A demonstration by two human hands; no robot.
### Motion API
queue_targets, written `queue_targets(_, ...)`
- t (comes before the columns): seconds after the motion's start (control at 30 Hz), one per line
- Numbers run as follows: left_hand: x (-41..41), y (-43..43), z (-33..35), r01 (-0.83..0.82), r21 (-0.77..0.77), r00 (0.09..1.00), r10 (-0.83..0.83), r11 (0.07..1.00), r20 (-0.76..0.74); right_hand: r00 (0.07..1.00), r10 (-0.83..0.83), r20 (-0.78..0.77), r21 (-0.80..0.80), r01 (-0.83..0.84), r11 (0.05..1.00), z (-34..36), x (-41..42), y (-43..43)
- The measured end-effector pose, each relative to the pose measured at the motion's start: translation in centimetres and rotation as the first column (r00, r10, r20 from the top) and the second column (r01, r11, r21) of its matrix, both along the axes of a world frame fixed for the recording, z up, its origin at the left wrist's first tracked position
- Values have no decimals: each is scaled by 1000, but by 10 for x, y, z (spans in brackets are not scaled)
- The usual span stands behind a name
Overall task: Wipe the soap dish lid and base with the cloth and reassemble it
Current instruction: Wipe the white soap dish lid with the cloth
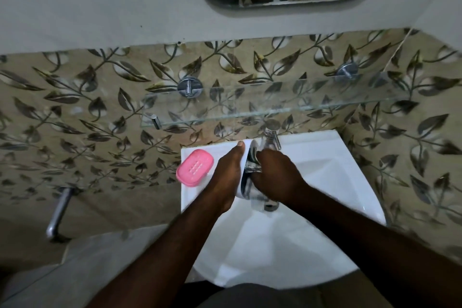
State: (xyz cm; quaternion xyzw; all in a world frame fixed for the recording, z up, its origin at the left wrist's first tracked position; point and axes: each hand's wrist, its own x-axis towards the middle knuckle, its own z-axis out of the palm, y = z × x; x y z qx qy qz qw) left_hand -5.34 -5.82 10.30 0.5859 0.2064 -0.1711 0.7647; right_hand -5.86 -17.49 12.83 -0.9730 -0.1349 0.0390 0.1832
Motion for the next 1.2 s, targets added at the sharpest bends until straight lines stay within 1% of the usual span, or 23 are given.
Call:
queue_targets(0.03,-2,2,-2,-21,33,999,19,999,35,994,22,-103,136,-7,991,-4,-4,2)
queue_targets(0.1,-2,11,0,-27,76,989,15,997,149,949,72,-306,396,57,917,-8,-10,5)
queue_targets(0.13,-1,15,4,-19,85,982,2,996,189,913,91,-398,515,140,846,-8,-11,4)
queue_targets(0.2,-1,18,14,-7,30,979,1,1000,204,843,131,-522,715,349,605,-4,-11,4)
queue_targets(0.27,-4,15,19,57,-79,984,-43,995,173,849,41,-527,805,483,345,2,-8,8)
queue_targets(0.33,-7,9,17,115,-159,984,-90,981,156,877,-118,-466,850,481,214,6,-5,14)
queue_targets(0.37,-8,8,14,110,-175,985,-84,978,150,888,-153,-434,865,458,204,6,-6,16)
queue_targets(0.4,-10,8,16,107,-193,986,-79,975,150,904,-152,-400,873,426,239,5,-7,16)
queue_targets(0.43,-11,11,20,100,-200,984,-67,975,165,926,-121,-356,872,376,312,1,-10,16)
queue_targets(0.5,-10,16,27,11,-124,985,10,992,170,979,11,-205,810,163,564,-11,-15,12)
queue_targets(0.53,-8,19,24,-33,-58,984,42,998,171,990,96,-100,720,5,693,-19,-17,8)
queue_targets(0.57,-6,19,23,-70,3,982,68,998,175,982,190,2,605,-152,781,-25,-18,3)
queue_targets(0.63,-7,14,15,-49,86,985,34,995,168,924,368,106,309,-382,871,-28,-13,-7)
queue_targets(0.67,-7,12,13,-37,81,988,24,996,151,906,398,142,145,-417,897,-24,-10,-12)
queue_targets(0.73,-5,10,10,-49,37,993,45,998,109,853,385,353,-90,-378,921,-16,-4,-19)
queue_targets(0.8,0,11,7,-22,-14,994,23,1000,110,795,277,539,-89,-274,958,-7,2,-21)
queue_targets(0.87,1,10,6,-3,-79,988,16,997,153,772,181,610,-35,-202,979,-4,11,-20)
queue_targets(0.93,-3,7,9,-24,-137,993,39,990,114,797,151,585,-79,-129,988,-9,13,-14)
queue_targets(1.0,-7,3,8,-43,-100,992,54,994,112,903,35,428,-66,-8,998,-13,7,-6)
queue_targets(1.07,-10,3,4,-41,22,983,37,999,178,964,-136,229,29,133,991,-17,-1,2)
queue_targets(1.1,-12,2,3,-48,52,976,35,997,217,976,-170,133,81,160,984,-17,-6,5)
queue_targets(1.17,-15,4,3,-101,79,964,78,992,256,988,-122,-94,287,145,947,-18,-14,13)
queue_targets(1.2,-14,6,7,-131,97,954,98,987,284,974,-67,-215,412,153,898,-16,-19,15)
